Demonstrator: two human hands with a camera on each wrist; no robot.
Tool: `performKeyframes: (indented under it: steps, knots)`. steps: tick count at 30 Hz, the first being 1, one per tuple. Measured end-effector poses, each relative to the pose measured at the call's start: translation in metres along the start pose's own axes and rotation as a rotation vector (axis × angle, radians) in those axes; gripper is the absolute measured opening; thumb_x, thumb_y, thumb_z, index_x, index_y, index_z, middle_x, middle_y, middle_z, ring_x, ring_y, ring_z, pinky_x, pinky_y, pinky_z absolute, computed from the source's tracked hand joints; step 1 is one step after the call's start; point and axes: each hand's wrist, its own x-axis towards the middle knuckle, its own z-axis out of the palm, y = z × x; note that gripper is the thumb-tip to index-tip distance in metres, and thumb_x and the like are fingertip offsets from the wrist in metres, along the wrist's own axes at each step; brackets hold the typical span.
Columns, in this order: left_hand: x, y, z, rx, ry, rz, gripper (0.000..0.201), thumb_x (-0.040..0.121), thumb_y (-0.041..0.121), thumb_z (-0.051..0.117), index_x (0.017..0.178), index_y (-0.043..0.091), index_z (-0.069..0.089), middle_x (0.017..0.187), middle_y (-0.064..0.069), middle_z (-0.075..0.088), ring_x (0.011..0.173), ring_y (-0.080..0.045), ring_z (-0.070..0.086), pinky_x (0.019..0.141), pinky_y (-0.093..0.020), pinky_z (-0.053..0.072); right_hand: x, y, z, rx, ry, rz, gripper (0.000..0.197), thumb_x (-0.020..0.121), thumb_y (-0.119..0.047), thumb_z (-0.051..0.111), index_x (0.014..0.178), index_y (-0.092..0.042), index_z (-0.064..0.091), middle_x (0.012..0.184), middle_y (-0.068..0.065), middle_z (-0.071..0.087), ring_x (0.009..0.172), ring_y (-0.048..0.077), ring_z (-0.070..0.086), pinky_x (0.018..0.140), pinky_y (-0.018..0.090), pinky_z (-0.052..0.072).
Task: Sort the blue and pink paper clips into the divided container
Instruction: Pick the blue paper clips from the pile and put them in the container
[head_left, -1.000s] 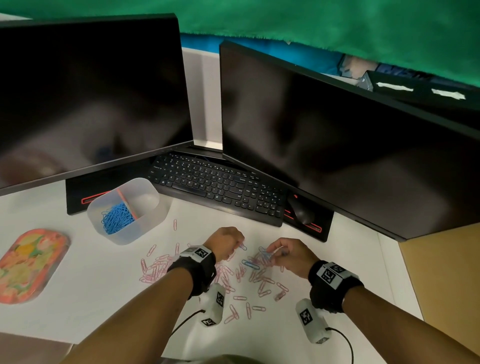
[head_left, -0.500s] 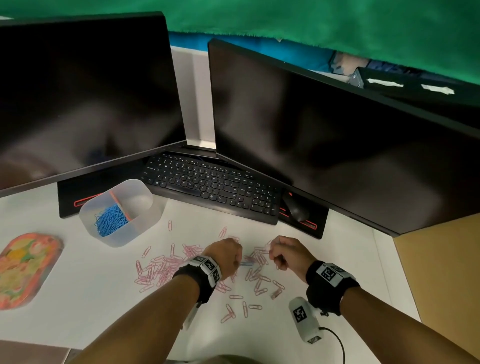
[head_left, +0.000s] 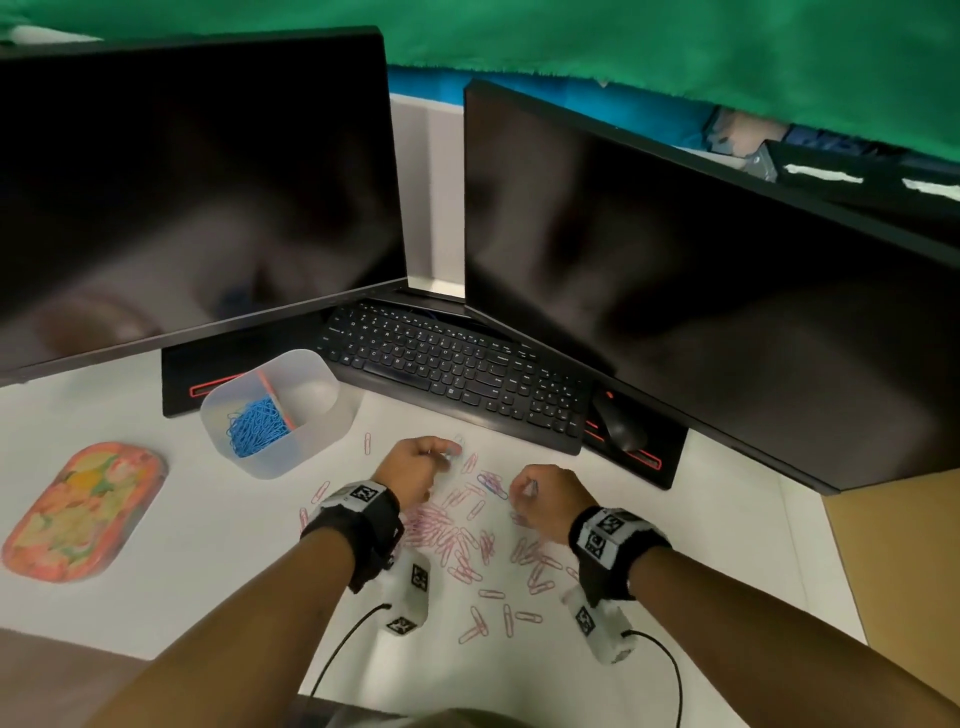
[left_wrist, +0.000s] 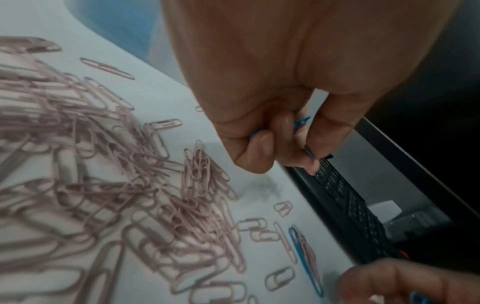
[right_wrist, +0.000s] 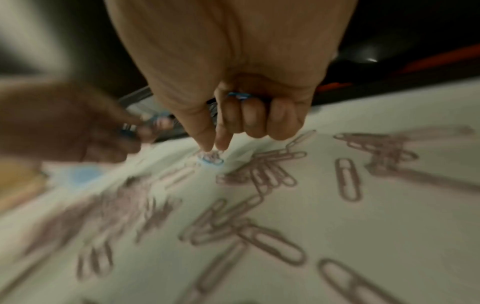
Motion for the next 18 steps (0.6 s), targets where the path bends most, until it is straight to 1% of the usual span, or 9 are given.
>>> performKeyframes:
  steps: [1,3,5,7,10,12,14,15,18]
  knots:
    - [-0.001,0.003,-0.002,-0.054,0.004,-0.012,0.035,0.087,-0.005,0.041,0.092,0.013,0.071,0.073,-0.003,0.052,0.048,-0.013,0.032,0.044,-0.020,0.031,-0.001,-0.003,0.003,-0.118,0.009,-0.024,0.020,0.090,-0.029,0.056,0.105,-0.019,0.065,0.101,-0.002,0.066,0.091,0.017,0.062,0.078,0.026,0.049]
    - [-0.002,0.006,-0.005,-0.148,0.007,-0.018,0.032,0.084,-0.007,0.041,0.082,0.009,0.069,0.063,-0.001,0.043,0.044,-0.012,0.029,0.043,-0.019,0.026,0.000,-0.006,0.008,-0.257,0.024,-0.048,0.026,0.089,-0.035,0.059,0.111,-0.021,0.062,0.106,-0.001,0.065,0.098,0.020,0.061,0.083,0.029,0.049]
    - [-0.004,0.009,-0.007,-0.262,0.001,-0.027,0.026,0.082,-0.006,0.041,0.074,0.009,0.060,0.064,-0.002,0.038,0.043,-0.011,0.025,0.047,-0.021,0.019,0.004,-0.010,0.013,-0.302,0.054,-0.077,0.024,0.089,-0.034,0.059,0.108,-0.020,0.062,0.107,-0.001,0.064,0.099,0.021,0.061,0.083,0.029,0.048]
    - [-0.005,0.010,-0.009,-0.360,-0.003,-0.035,0.023,0.081,-0.004,0.038,0.071,0.010,0.053,0.070,-0.004,0.042,0.044,-0.012,0.025,0.048,-0.022,0.018,0.009,-0.014,0.018,-0.321,0.082,-0.113,0.017,0.090,-0.030,0.058,0.100,-0.017,0.063,0.105,0.000,0.062,0.097,0.021,0.060,0.081,0.029,0.047]
    - [-0.005,0.010,-0.013,-0.431,-0.017,-0.053,0.023,0.083,0.002,0.034,0.070,0.010,0.051,0.070,-0.003,0.046,0.045,-0.012,0.026,0.046,-0.021,0.018,0.013,-0.016,0.023,-0.326,0.073,-0.131,0.011,0.089,-0.024,0.057,0.092,-0.015,0.063,0.101,0.003,0.059,0.094,0.021,0.058,0.076,0.027,0.044]
    - [-0.004,0.010,-0.017,-0.431,-0.021,-0.059,0.023,0.084,0.005,0.034,0.069,0.011,0.050,0.069,-0.002,0.046,0.045,-0.012,0.025,0.047,-0.022,0.017,0.015,-0.016,0.023,-0.288,0.094,-0.133,0.005,0.087,-0.020,0.058,0.082,-0.019,0.059,0.097,0.002,0.056,0.091,0.021,0.057,0.072,0.025,0.042]
    - [-0.003,0.009,-0.019,-0.420,-0.019,-0.064,0.022,0.085,0.007,0.035,0.069,0.011,0.050,0.068,-0.002,0.046,0.045,-0.012,0.024,0.049,-0.024,0.016,0.016,-0.017,0.024,-0.248,0.129,-0.138,0.022,0.085,-0.015,0.058,0.069,-0.024,0.047,0.092,0.001,0.055,0.088,0.021,0.056,0.068,0.025,0.040]
    - [-0.003,0.008,-0.020,-0.414,-0.020,-0.063,0.022,0.085,0.008,0.036,0.069,0.011,0.050,0.068,-0.002,0.045,0.045,-0.012,0.023,0.049,-0.024,0.016,0.017,-0.019,0.024,-0.229,0.142,-0.135,0.025,0.085,-0.012,0.057,0.067,-0.024,0.044,0.090,0.002,0.056,0.087,0.021,0.057,0.067,0.025,0.041]
    - [-0.002,0.007,-0.023,-0.407,-0.022,-0.060,0.022,0.086,0.008,0.036,0.068,0.012,0.050,0.068,-0.002,0.045,0.044,-0.012,0.023,0.049,-0.024,0.016,0.019,-0.025,0.027,-0.157,0.172,-0.116,0.025,0.085,-0.005,0.055,0.067,-0.020,0.045,0.085,0.006,0.062,0.082,0.022,0.060,0.065,0.028,0.049]
